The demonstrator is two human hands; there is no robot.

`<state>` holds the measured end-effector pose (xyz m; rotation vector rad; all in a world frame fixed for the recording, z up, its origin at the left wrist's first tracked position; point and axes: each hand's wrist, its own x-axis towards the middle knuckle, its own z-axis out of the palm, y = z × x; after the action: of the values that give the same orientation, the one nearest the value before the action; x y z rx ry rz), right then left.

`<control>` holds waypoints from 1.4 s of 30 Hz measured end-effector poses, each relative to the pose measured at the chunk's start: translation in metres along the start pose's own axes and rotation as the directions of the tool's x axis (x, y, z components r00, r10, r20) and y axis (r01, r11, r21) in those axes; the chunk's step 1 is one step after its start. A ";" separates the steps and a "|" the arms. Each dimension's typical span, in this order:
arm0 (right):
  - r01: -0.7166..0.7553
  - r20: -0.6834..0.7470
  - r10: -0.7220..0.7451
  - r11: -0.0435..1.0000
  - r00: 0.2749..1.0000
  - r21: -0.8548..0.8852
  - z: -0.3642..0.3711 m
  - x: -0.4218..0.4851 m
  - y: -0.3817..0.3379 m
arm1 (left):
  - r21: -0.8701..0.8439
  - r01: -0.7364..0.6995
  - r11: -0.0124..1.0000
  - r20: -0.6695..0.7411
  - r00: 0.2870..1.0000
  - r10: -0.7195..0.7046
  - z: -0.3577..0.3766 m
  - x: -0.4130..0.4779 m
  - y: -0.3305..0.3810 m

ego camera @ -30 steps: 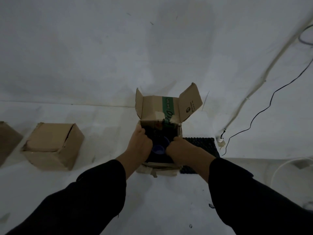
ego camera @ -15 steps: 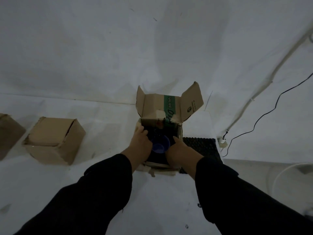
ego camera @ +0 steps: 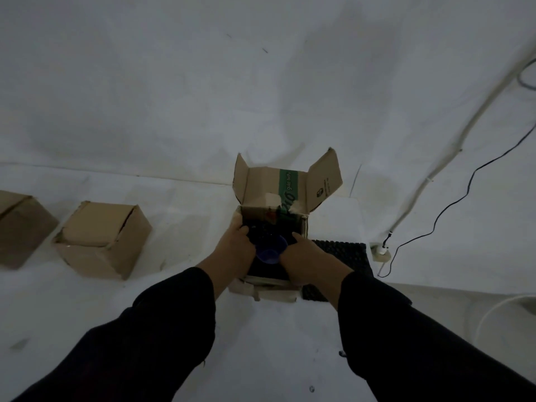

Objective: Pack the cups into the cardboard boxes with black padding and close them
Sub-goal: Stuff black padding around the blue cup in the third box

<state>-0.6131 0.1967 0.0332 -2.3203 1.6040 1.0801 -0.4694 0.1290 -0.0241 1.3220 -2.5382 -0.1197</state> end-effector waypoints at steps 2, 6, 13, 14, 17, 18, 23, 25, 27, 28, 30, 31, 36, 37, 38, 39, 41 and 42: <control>-0.001 -0.069 0.004 0.999 0.998 0.043 0.005 -0.001 0.007 | 0.011 -0.070 0.997 -0.098 0.993 0.071 -0.005 0.001 0.004; 0.027 -0.258 0.015 0.987 0.966 0.159 0.019 -0.006 0.020 | 0.544 -0.369 0.753 0.406 0.902 0.148 -0.050 -0.001 0.019; 0.047 -0.499 0.206 0.893 0.842 0.448 0.047 -0.043 0.041 | 0.327 -0.269 0.906 0.258 0.948 0.188 -0.063 0.007 0.058; 0.030 -0.485 0.239 0.875 0.841 0.483 0.053 -0.050 0.046 | 0.308 -0.260 0.915 0.226 0.954 0.195 -0.062 0.008 0.065; -0.036 -0.437 0.319 0.839 0.841 0.543 0.075 -0.069 0.061 | 0.213 -0.255 0.943 0.139 0.964 0.229 -0.053 0.008 0.094; -0.055 -0.431 0.345 0.828 0.834 0.557 0.082 -0.074 0.065 | 0.177 -0.261 0.949 0.129 0.962 0.240 -0.049 0.008 0.104; -0.158 -0.355 0.458 0.765 0.815 0.624 0.116 -0.095 0.083 | 0.062 -0.276 0.959 0.190 0.947 0.260 -0.027 0.004 0.151; -0.189 -0.336 0.492 0.745 0.803 0.639 0.128 -0.100 0.087 | 0.044 -0.278 0.960 0.213 0.941 0.262 -0.016 0.002 0.167; -0.208 -0.319 0.516 0.725 0.795 0.656 0.142 -0.103 0.088 | 0.050 -0.258 0.965 0.234 0.942 0.240 -0.002 -0.001 0.178; -0.215 -0.304 0.525 0.712 0.795 0.668 0.149 -0.103 0.089 | 0.043 -0.239 0.970 0.250 0.943 0.221 0.006 -0.002 0.182; -0.230 -0.272 0.534 0.693 0.800 0.684 0.161 -0.100 0.089 | 0.013 -0.184 0.983 0.301 0.938 0.172 0.023 -0.006 0.188; -0.234 -0.262 0.534 0.689 0.804 0.686 0.168 -0.097 0.089 | 0.011 -0.153 0.988 0.335 0.932 0.141 0.032 -0.008 0.189; -0.227 -0.216 0.502 0.679 0.838 0.698 0.199 -0.075 0.081 | 0.018 0.021 1.000 0.512 0.858 -0.028 0.070 -0.023 0.188; -0.229 -0.204 0.494 0.679 0.845 0.697 0.206 -0.070 0.078 | 0.022 0.059 0.998 0.531 0.845 -0.062 0.076 -0.027 0.188; -0.233 -0.193 0.488 0.681 0.851 0.695 0.212 -0.066 0.075 | 0.032 0.096 0.995 0.541 0.835 -0.098 0.081 -0.029 0.188; -0.234 -0.184 0.483 0.679 0.856 0.695 0.218 -0.062 0.073 | 0.048 0.132 0.990 0.547 0.826 -0.136 0.085 -0.032 0.188; -0.234 -0.166 0.477 0.668 0.863 0.706 0.228 -0.055 0.067 | 0.080 0.198 0.977 0.559 0.803 -0.208 0.093 -0.036 0.187; -0.237 -0.157 0.480 0.659 0.863 0.714 0.233 -0.052 0.064 | 0.090 0.224 0.970 0.565 0.790 -0.235 0.096 -0.037 0.188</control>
<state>-0.7904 0.3188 -0.0884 -1.7568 2.1790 0.0307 -0.6245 0.2630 -0.0862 1.8272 -2.8265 -0.6405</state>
